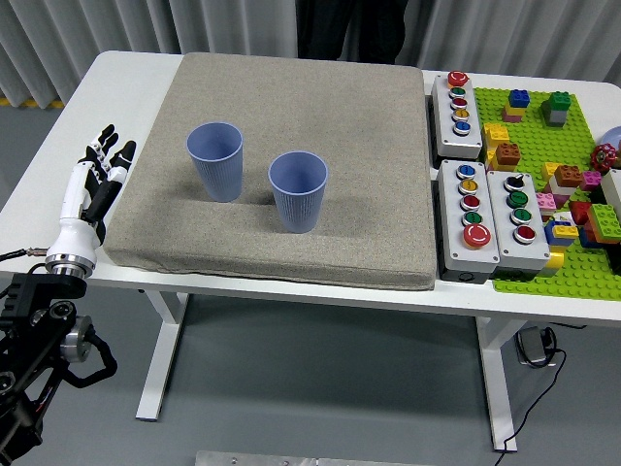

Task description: Pick cup pour cup place

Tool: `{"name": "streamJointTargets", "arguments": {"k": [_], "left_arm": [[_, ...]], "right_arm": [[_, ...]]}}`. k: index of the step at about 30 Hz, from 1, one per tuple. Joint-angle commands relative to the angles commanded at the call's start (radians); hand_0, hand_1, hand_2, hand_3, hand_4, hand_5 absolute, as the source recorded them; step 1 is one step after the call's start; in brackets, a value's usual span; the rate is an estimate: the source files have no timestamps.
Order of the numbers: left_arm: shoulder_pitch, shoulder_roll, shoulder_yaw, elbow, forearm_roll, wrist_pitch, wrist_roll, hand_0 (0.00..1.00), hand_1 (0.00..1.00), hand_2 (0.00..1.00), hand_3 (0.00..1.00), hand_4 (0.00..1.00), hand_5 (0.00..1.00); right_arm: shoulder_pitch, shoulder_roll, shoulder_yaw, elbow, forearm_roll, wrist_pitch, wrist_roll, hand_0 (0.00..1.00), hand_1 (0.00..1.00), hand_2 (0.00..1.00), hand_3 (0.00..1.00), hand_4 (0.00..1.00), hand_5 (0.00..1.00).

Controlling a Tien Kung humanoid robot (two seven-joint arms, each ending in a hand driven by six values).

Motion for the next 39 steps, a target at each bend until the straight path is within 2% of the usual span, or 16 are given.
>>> {"name": "streamJointTargets", "arguments": {"k": [3,8,13,24,30,39], "left_arm": [[0.009,0.016,0.012,-0.009,0.027,-0.021,0.018,0.941,0.955,0.998,0.998,0.89,0.204],[0.013,0.027,0.04,-0.008,0.035,-0.037,0.032,0.961,0.964,0.998,0.998,0.888,0.177],[-0.004,0.012,0.084,0.011,0.039,-0.039,0.038,0.966,0.966,0.998,0.998,0.889,0.175],[-0.075,-0.033,0.129,0.107,0.029,-0.037,0.035,0.965,0.965,0.998,0.998,0.893,0.209],[-0.097,-0.039,0.134,0.132,0.023,-0.038,0.033,0.965,0.964,0.998,0.998,0.893,0.215],[-0.146,-0.077,0.123,0.188,0.032,-0.037,0.03,0.97,0.962,0.998,0.998,0.896,0.225]], "right_arm": [[0.001,0.0,0.002,0.0,-0.003,0.0,0.0,0.695,0.632,0.586,0.59,0.002,0.225],[0.002,0.0,0.002,0.0,-0.003,0.001,-0.001,0.695,0.631,0.587,0.589,0.002,0.225],[0.0,0.001,-0.001,0.0,-0.001,0.0,-0.002,0.695,0.631,0.587,0.589,0.002,0.225],[-0.005,0.004,-0.007,0.0,0.005,-0.002,-0.004,0.695,0.632,0.587,0.59,0.002,0.223],[-0.005,0.005,-0.008,0.0,0.005,-0.002,-0.005,0.694,0.632,0.587,0.589,0.002,0.224],[-0.006,0.006,-0.011,0.0,0.009,-0.002,-0.005,0.695,0.632,0.587,0.59,0.002,0.224]]}}
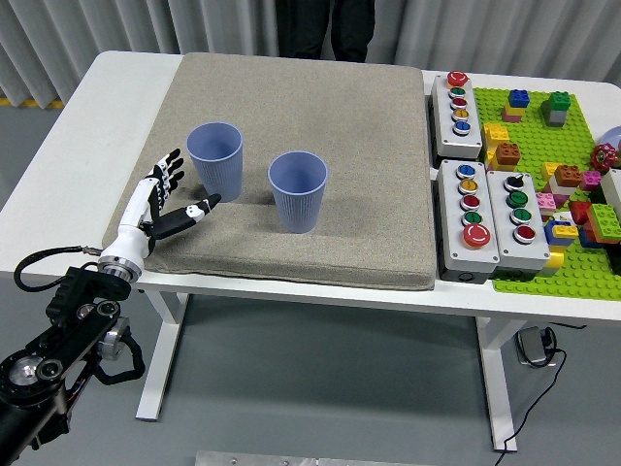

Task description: Pick cup pour cup place

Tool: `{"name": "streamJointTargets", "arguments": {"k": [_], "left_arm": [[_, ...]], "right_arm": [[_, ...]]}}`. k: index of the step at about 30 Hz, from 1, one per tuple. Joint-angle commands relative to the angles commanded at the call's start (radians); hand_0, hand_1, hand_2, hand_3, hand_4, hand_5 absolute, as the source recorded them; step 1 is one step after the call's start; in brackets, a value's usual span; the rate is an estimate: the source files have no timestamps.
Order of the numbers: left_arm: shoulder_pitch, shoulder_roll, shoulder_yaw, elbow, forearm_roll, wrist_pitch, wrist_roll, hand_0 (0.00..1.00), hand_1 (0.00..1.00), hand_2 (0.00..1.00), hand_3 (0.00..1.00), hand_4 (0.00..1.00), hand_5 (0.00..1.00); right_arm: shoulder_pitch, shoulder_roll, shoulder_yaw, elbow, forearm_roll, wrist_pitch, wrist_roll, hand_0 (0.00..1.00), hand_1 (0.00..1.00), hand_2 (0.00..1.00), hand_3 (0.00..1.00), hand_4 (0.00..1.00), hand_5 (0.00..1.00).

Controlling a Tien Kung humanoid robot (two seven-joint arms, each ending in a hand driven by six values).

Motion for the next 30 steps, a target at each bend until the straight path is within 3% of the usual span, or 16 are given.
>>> {"name": "streamJointTargets", "arguments": {"k": [14,30], "left_arm": [[-0.087,-0.023,0.008,0.072,-0.016,-0.001,-0.003,0.967,0.961,0.998,0.998,0.897,0.233],[-0.114,-0.04,0.025,0.11,-0.016,-0.005,-0.004,0.967,0.961,0.998,0.998,0.893,0.238]], "right_arm": [[0.013,-0.001,-0.006,0.0,0.01,-0.002,0.0,0.695,0.632,0.587,0.59,0.002,0.225],[0.02,0.0,-0.005,0.0,0.005,-0.003,-0.001,0.695,0.632,0.587,0.59,0.002,0.224]]}}
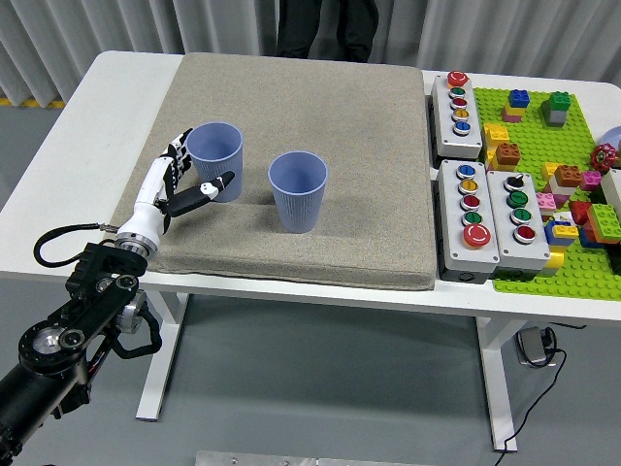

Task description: Pick cup pour cup place

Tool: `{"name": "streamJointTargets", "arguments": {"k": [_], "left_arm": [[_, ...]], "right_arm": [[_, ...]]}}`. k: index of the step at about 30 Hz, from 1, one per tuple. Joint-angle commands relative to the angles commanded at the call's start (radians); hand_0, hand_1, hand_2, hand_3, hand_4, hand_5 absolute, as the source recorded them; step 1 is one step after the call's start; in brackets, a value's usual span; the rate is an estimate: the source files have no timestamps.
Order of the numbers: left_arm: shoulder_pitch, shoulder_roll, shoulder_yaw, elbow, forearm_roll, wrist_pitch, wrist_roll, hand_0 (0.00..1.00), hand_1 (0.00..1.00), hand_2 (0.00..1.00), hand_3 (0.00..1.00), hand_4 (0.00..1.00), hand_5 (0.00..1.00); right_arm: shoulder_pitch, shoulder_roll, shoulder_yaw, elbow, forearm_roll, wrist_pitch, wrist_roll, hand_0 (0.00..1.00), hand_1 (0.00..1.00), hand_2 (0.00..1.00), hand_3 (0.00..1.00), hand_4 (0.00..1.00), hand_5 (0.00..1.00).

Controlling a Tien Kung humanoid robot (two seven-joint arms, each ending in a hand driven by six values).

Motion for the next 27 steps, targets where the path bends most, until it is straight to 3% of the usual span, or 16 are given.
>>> {"name": "streamJointTargets", "arguments": {"k": [27], "left_arm": [[-0.042,-0.026,0.014,0.08,-0.014,0.0,-0.009,0.968,0.959,0.998,0.998,0.892,0.24]], "right_arm": [[0.007,0.0,-0.001,0.0,-0.006,0.001,-0.001,0.696,0.632,0.587,0.59,0.002,0.225]]}}
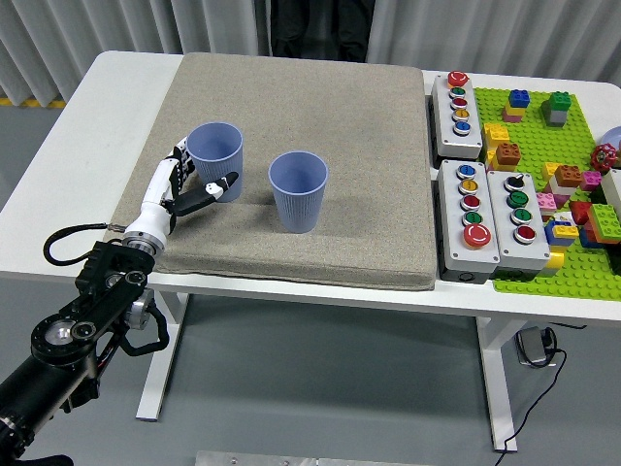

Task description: Pick cup pour cup place

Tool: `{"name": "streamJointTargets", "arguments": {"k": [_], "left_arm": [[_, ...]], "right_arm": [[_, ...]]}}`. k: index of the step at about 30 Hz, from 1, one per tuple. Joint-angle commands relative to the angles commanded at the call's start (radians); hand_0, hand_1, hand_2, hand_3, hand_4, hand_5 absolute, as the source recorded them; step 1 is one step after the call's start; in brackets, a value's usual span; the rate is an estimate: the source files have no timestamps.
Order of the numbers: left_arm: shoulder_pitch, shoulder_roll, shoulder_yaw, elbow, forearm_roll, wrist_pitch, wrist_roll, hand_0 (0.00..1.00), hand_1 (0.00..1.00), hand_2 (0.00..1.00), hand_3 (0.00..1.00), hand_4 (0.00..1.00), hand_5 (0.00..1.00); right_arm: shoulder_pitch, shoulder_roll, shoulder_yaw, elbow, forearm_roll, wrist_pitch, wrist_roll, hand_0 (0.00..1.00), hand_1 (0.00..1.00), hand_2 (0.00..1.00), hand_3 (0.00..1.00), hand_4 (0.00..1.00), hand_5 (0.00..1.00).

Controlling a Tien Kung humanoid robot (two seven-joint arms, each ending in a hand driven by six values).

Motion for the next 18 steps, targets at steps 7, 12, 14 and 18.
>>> {"name": "streamJointTargets", "arguments": {"k": [7,12,14,18], "left_arm": [[-0.01,0.0,0.01,0.013,0.004,0.002,0.001,0.968,0.959,0.998,0.998,0.895,0.246],[-0.015,0.0,0.016,0.023,0.003,0.003,0.0,0.968,0.959,0.998,0.998,0.895,0.247],[-0.02,0.001,0.021,0.027,0.004,0.004,0.0,0.968,0.959,0.998,0.998,0.895,0.247],[-0.029,0.001,0.025,0.035,0.0,0.006,-0.001,0.968,0.959,0.998,0.998,0.901,0.25]], "right_arm": [[-0.001,0.0,0.005,0.0,-0.011,0.002,-0.001,0.696,0.632,0.587,0.589,0.002,0.226],[0.002,0.0,0.008,0.0,-0.019,0.003,-0.002,0.696,0.632,0.59,0.589,0.002,0.228],[0.002,0.0,0.008,0.0,-0.019,0.003,-0.002,0.696,0.632,0.59,0.589,0.002,0.228],[0.002,0.0,0.007,0.0,-0.018,0.004,-0.002,0.696,0.632,0.589,0.589,0.002,0.229]]}}
